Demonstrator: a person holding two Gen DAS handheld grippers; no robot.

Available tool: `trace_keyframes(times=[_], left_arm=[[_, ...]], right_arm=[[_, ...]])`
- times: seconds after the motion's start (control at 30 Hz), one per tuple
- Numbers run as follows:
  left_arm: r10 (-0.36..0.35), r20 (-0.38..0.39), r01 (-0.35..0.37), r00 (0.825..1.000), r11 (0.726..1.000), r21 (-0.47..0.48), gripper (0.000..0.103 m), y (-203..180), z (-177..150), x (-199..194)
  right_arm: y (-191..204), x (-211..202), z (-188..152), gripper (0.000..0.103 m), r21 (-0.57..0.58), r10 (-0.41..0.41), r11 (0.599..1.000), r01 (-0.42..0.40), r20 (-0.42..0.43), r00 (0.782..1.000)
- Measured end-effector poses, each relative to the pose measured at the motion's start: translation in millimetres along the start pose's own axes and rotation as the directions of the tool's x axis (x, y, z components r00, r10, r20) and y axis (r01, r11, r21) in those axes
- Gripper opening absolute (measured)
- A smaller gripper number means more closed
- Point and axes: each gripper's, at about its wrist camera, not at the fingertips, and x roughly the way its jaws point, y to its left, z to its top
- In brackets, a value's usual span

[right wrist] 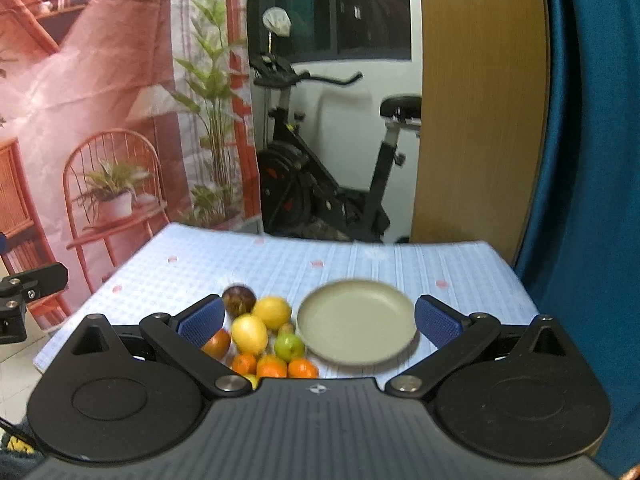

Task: Organize fruits
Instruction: 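Move the left tool toward the red apple in the fruit pile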

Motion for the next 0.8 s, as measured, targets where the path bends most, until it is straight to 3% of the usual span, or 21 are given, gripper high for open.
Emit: trace_keyframes(times=[0.3, 0.47, 0.63, 0.8], left_arm=[[0.002, 0.048, -0.003, 0.999, 1.000, 0.025, 0.103, 3, 14, 39], [-0.006, 0.056, 0.007, 0.998, 1.000, -0.015, 0.103, 8, 17, 65], [-0.032, 0.058, 0.036, 0.998, 0.997, -0.073, 0.102, 17, 11, 90], [-0.094, 0.050, 0.100, 0.994, 0.985, -0.139, 0.097, 27, 0, 112]], right_arm=[[-12, 34, 17, 0.103, 0.028, 0.024, 0.999, -0.028, 0.140, 0.990], [-18, 65, 21, 0.103, 0.058, 0.087, 0.994, -0.096, 0.147, 0.985], [-18, 88, 16, 0.103, 0.063, 0.076, 0.994, -0.090, 0.191, 0.979], [-18, 114, 5, 0.103, 0.077, 0.081, 0.993, -0.094, 0.156, 0.984]])
